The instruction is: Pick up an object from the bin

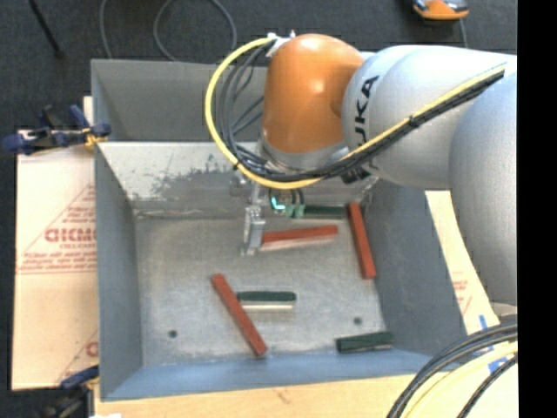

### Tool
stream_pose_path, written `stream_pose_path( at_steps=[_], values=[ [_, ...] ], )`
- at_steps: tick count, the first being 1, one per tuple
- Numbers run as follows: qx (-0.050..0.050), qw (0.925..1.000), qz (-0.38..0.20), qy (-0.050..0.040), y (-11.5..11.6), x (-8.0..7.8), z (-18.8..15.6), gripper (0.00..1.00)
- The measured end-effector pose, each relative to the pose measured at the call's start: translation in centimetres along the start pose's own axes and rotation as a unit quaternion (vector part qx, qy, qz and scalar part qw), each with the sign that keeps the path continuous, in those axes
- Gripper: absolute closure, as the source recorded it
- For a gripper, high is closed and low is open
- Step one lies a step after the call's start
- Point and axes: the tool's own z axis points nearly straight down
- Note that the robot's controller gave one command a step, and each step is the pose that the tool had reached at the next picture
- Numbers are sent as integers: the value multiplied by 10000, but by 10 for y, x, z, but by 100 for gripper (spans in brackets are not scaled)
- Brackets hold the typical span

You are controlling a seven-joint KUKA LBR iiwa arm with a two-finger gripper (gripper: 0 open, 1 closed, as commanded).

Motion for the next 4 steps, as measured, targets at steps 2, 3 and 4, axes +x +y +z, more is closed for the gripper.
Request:
stream_pose_path(
  at_steps=[2, 3, 4],
  values=[
    [-6, 9995, 315, -50, -29, 70, 91, 0],
    [-13, 9952, 976, -53, -11, 71, 89, 0],
    [-5, 9832, 1823, -22, -10, 93, 123, 0]
  ],
)
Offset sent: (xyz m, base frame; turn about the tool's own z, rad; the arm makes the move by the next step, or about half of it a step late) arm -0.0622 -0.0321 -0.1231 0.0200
